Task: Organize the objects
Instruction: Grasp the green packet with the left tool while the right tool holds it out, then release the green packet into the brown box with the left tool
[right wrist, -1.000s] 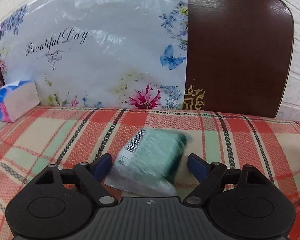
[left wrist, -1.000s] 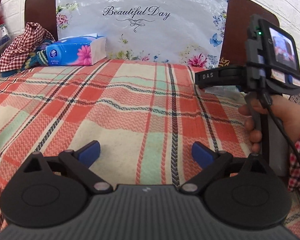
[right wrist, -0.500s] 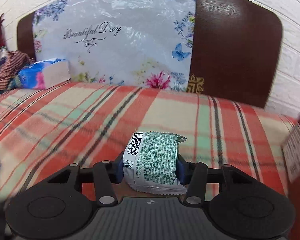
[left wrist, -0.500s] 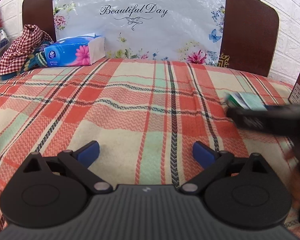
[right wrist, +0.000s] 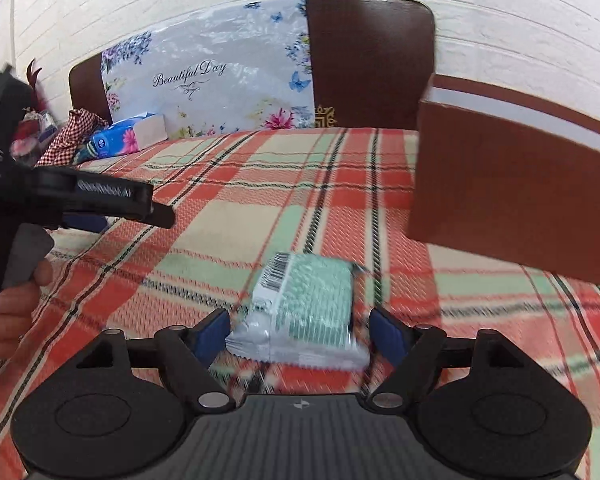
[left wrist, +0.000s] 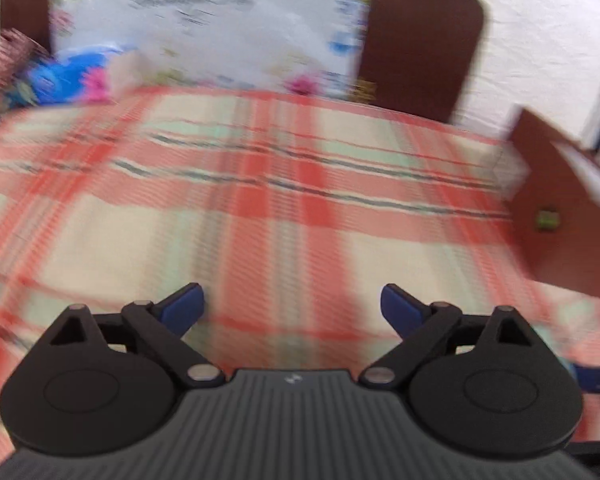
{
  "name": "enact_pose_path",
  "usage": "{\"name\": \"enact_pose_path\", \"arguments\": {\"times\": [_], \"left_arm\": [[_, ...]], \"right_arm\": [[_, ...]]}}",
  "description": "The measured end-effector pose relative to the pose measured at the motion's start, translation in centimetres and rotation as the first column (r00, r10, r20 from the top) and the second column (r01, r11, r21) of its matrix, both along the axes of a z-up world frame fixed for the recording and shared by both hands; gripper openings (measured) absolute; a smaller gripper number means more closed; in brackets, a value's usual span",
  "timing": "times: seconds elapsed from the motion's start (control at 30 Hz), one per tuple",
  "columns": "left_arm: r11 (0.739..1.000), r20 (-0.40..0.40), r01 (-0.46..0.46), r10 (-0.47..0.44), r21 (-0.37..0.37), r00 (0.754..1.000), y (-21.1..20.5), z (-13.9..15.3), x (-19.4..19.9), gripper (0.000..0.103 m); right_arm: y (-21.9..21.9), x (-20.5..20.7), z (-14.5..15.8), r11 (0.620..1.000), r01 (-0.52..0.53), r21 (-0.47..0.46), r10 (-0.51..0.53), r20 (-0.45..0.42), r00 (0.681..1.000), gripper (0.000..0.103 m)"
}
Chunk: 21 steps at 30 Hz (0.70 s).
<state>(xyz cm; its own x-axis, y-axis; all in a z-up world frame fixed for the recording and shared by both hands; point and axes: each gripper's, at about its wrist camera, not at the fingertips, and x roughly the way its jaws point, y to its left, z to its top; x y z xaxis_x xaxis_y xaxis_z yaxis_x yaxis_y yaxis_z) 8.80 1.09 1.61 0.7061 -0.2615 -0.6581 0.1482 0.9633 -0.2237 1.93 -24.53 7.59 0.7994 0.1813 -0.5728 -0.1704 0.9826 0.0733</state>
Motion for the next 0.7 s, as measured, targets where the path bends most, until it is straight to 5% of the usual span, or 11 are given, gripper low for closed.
{"name": "enact_pose_path", "arguments": {"times": [0.07, 0.2, 0.27, 0.33, 0.4, 0.47, 0.57, 0.7], "left_arm": [[0.992, -0.053, 0.101, -0.105, -0.081, 0.993, -2.1, 0.9, -1.0, 0.093], [0.966, -0.133, 0.231, -0.245, -0.113, 0.96, -6.5, 1.1, -1.7, 0.087], [0.96, -0.204, 0.271, -0.28, -0.071, 0.938, -8.5, -0.2, -1.6, 0.072], [0.955, -0.163, 0.295, -0.292, -0.006, 0.942, -9.7, -0.3, -2.1, 0.065], [0.944, -0.181, 0.327, -0.328, -0.037, 0.927, -10.3, 0.1, -2.0, 0.04], [0.94, -0.202, 0.339, -0.34, -0.042, 0.919, -11.1, 1.2, -1.9, 0.033], [0.917, -0.118, 0.399, -0.396, 0.001, 0.911, -13.0, 4.3, -2.2, 0.033], [0.876, 0.034, 0.482, -0.483, 0.021, 0.875, -16.9, 9.7, -1.9, 0.033]], "right_arm": [[-0.1, -0.3, -0.1, 1.0, -0.001, -0.002, 0.001, 0.001, 1.0, 0.076], [0.7, -0.5, -0.4, 0.998, -0.012, -0.054, 0.013, 0.013, 1.0, 0.078], [0.9, -0.4, -0.5, 0.998, -0.025, -0.057, 0.026, 0.02, 0.999, 0.07], [1.0, -0.3, -0.5, 0.998, -0.023, -0.056, 0.025, 0.028, 0.999, 0.056], [0.8, -0.2, -0.4, 0.999, -0.005, -0.039, 0.006, 0.037, 0.999, 0.046], [0.1, -0.3, 0.0, 1.0, 0.009, 0.011, -0.01, 0.056, 0.998, 0.043], [-1.0, -0.9, 1.8, 0.998, 0.057, 0.025, -0.061, 0.168, 0.984, 0.043], [-3.6, -1.0, 5.8, 0.986, 0.163, 0.026, -0.162, 0.355, 0.921, 0.043]]}}
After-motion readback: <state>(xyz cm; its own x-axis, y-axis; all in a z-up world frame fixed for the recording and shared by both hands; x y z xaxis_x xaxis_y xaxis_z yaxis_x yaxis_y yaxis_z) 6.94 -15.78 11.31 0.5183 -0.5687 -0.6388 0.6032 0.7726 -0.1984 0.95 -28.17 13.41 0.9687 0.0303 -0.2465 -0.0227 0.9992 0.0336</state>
